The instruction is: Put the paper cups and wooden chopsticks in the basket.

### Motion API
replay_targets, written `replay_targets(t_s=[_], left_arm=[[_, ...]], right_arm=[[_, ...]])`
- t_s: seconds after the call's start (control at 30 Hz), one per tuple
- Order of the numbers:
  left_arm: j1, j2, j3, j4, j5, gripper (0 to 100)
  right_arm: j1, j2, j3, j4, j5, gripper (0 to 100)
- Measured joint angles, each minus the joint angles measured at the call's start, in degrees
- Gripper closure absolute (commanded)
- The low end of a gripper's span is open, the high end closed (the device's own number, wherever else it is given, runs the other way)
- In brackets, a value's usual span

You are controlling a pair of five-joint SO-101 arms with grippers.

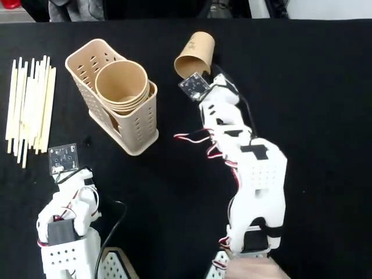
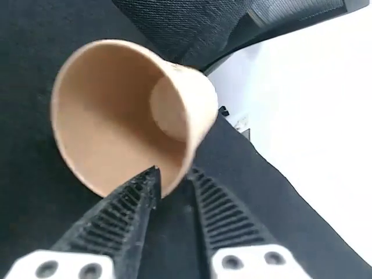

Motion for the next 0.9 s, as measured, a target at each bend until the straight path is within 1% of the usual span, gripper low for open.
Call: replay_targets(t_s=[0.2, 0.4, 0.47, 0.63, 0.9], left_arm=[[0.0, 0.0, 0.0, 0.0, 0.0, 97], [0.0, 0.0, 0.0, 0.0, 0.0, 97], [0.0, 0.0, 0.0, 0.0, 0.0, 97], [0.0, 0.0, 0.0, 0.0, 0.0, 97], [0.0, 0.0, 0.0, 0.0, 0.0, 97]], right_arm=[[1.8, -0.7, 1.3, 0.0, -0.1, 98.6], [3.5, -7.3, 9.8, 0.0, -0.1, 98.6], [4.5, -10.5, 13.5, 0.0, -0.4, 98.6], [6.7, -21.7, 22.9, 0.0, -5.4, 98.6], [6.7, -41.9, 39.6, 0.0, -6.2, 98.6]])
